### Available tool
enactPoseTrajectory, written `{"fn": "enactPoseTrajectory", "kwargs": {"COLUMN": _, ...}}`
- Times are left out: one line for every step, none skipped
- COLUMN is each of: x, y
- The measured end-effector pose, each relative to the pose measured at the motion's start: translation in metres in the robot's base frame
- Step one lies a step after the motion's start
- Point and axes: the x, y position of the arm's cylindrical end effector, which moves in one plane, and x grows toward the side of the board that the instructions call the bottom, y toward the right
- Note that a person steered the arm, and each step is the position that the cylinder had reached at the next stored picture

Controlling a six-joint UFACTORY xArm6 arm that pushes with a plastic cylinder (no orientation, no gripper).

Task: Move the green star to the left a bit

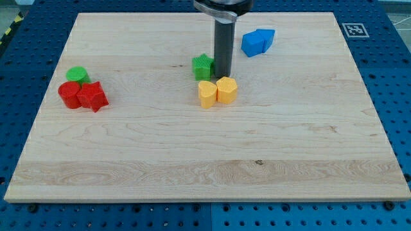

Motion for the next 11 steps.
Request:
{"fn": "enactPoseTrajectory", "kwargs": {"x": -0.003, "y": 0.022}}
{"fn": "enactPoseTrajectory", "kwargs": {"x": -0.011, "y": 0.019}}
{"fn": "enactPoseTrajectory", "kwargs": {"x": -0.011, "y": 0.003}}
{"fn": "enactPoseTrajectory", "kwargs": {"x": -0.011, "y": -0.017}}
{"fn": "enactPoseTrajectory", "kwargs": {"x": -0.011, "y": -0.033}}
{"fn": "enactPoseTrajectory", "kwargs": {"x": -0.011, "y": -0.046}}
{"fn": "enactPoseTrajectory", "kwargs": {"x": -0.011, "y": -0.055}}
{"fn": "enactPoseTrajectory", "kwargs": {"x": -0.013, "y": -0.060}}
{"fn": "enactPoseTrajectory", "kwargs": {"x": -0.014, "y": -0.069}}
{"fn": "enactPoseTrajectory", "kwargs": {"x": -0.015, "y": -0.077}}
{"fn": "enactPoseTrajectory", "kwargs": {"x": -0.023, "y": -0.081}}
